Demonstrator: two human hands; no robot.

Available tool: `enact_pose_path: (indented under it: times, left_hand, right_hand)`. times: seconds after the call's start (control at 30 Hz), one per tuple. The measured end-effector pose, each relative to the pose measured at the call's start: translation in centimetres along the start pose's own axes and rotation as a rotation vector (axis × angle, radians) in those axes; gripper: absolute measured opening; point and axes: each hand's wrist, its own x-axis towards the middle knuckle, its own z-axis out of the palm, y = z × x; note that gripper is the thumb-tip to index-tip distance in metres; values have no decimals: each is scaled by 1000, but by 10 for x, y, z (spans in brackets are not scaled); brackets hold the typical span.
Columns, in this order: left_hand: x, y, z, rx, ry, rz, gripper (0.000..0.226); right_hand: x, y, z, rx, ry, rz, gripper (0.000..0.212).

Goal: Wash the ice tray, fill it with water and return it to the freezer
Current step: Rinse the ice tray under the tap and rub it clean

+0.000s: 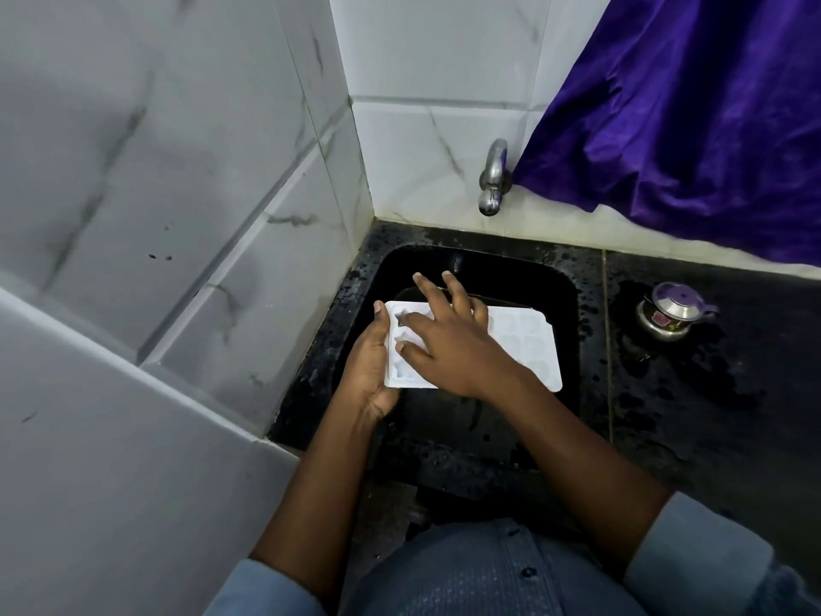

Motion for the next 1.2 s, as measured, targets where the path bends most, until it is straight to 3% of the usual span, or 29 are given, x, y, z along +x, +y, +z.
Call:
enact_pose_path:
  times: [0.23, 0.47, 0.6, 0.67, 0.87, 1.07, 1.2]
  left_hand:
    - [-1, 3, 9, 93, 76, 6, 75]
    - [-4, 5, 14, -1, 45, -15, 80]
    - [-6, 3, 12, 27, 43, 8, 82]
    - [-6, 2, 12, 38, 55, 19, 82]
    - [-4, 1, 13, 4, 87, -5, 82]
    - [-9, 0, 15, 48, 75, 10, 79]
    - [-10, 1, 17, 25, 65, -6, 78]
  right_hand:
    - [-12, 10, -6, 151, 131, -45, 26]
    - [-17, 1, -1, 83, -33, -15, 42]
    - [-18, 0, -3, 105, 43, -53, 59]
    - [-18, 1, -5, 102, 82, -61, 61]
    - [-18, 1, -2, -10, -19, -52, 63]
    - [-22, 2, -4, 70, 108, -89, 62]
    - [-21, 2, -3, -2, -25, -37, 60]
